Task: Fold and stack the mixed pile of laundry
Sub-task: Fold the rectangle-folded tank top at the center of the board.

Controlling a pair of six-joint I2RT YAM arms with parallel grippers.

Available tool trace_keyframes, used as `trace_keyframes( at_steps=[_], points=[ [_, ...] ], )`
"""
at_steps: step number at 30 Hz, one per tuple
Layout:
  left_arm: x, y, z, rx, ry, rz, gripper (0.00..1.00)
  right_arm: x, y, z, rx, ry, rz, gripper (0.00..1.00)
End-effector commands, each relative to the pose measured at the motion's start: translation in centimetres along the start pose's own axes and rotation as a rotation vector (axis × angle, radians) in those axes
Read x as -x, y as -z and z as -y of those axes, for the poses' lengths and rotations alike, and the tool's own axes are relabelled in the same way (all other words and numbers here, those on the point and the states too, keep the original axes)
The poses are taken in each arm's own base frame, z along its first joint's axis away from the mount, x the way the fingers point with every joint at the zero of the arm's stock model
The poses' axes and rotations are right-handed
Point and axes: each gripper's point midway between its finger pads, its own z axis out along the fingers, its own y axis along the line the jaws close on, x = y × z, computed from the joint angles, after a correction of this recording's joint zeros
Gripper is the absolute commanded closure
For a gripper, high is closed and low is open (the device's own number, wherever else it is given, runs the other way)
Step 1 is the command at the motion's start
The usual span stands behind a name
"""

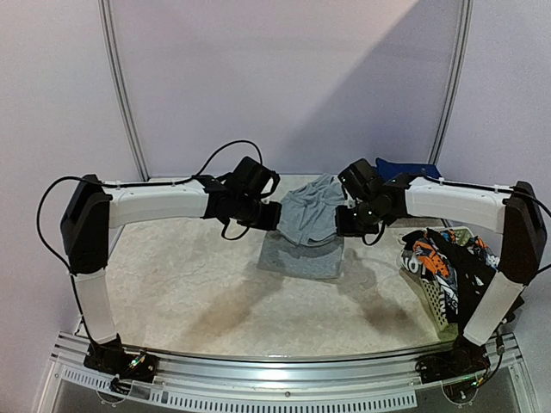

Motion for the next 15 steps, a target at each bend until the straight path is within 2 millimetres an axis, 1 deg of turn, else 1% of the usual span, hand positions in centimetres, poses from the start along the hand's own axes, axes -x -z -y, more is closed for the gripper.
trace_keyframes(
  at_steps=[1, 5, 7, 10, 15],
  points=[
    [1.1, -1.9, -1.1, -0.017, 0.013, 0.007, 1.00, 1.5, -1.7, -0.2, 0.030, -0.004, 0.002, 1.00],
    [1.1, -3.6, -1.6, -0.039, 0.027, -0.004, 1.00, 2.3, -3.3, 0.4, 0.031, -0.015, -0.009, 1.00],
    [1.2, -4.3, -1.9, -0.045, 0.036, -0.008, 1.00, 2.4, -4.3, 0.6, 0.032, -0.018, -0.022, 1.00],
    [1.2, -5.2, -2.7, -0.033, 0.047, -0.011, 1.00, 2.6, -5.2, 0.7, 0.033, -0.021, -0.032, 1.00],
    [0.9, -6.8, -3.2, -0.063, 0.066, -0.041, 1.00, 2.5, -6.9, 1.0, 0.024, -0.029, -0.057, 1.00]
  ],
)
